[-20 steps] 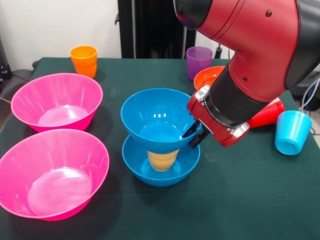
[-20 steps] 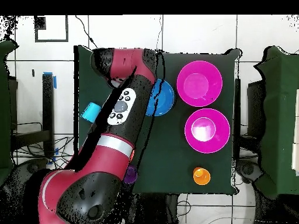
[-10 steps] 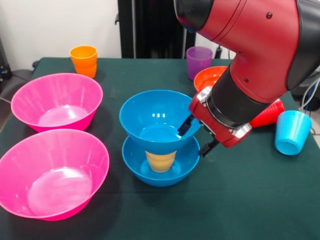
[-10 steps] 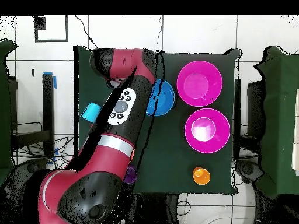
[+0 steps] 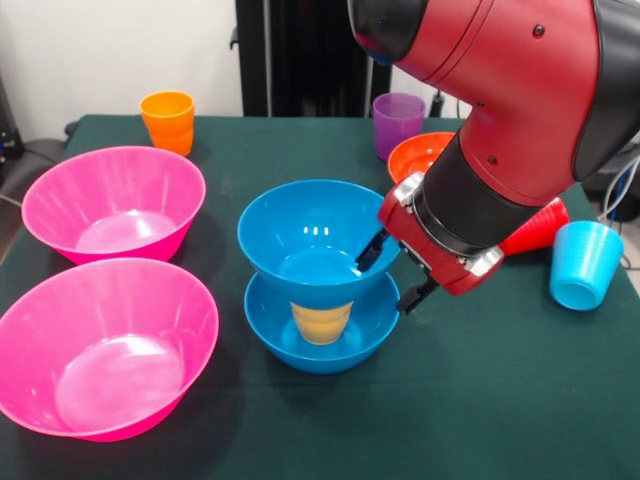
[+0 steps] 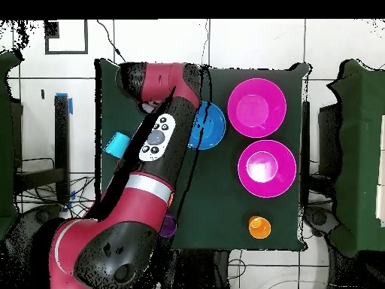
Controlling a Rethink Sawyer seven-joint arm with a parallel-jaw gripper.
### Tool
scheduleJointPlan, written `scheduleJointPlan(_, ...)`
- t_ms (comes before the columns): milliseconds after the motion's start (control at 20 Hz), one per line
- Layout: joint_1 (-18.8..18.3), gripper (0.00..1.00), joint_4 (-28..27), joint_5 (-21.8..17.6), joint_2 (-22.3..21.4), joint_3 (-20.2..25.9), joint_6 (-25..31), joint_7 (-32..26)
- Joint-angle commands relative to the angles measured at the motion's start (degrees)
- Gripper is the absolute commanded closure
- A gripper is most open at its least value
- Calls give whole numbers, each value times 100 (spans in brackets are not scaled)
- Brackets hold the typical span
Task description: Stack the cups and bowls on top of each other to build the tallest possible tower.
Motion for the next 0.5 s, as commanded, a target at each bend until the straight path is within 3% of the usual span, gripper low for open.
scheduleJointPlan(50, 53, 0, 155, -528, -189, 460, 429, -537)
scheduleJointPlan(500, 259, 0, -562, -929, -414, -247, 1116, -632)
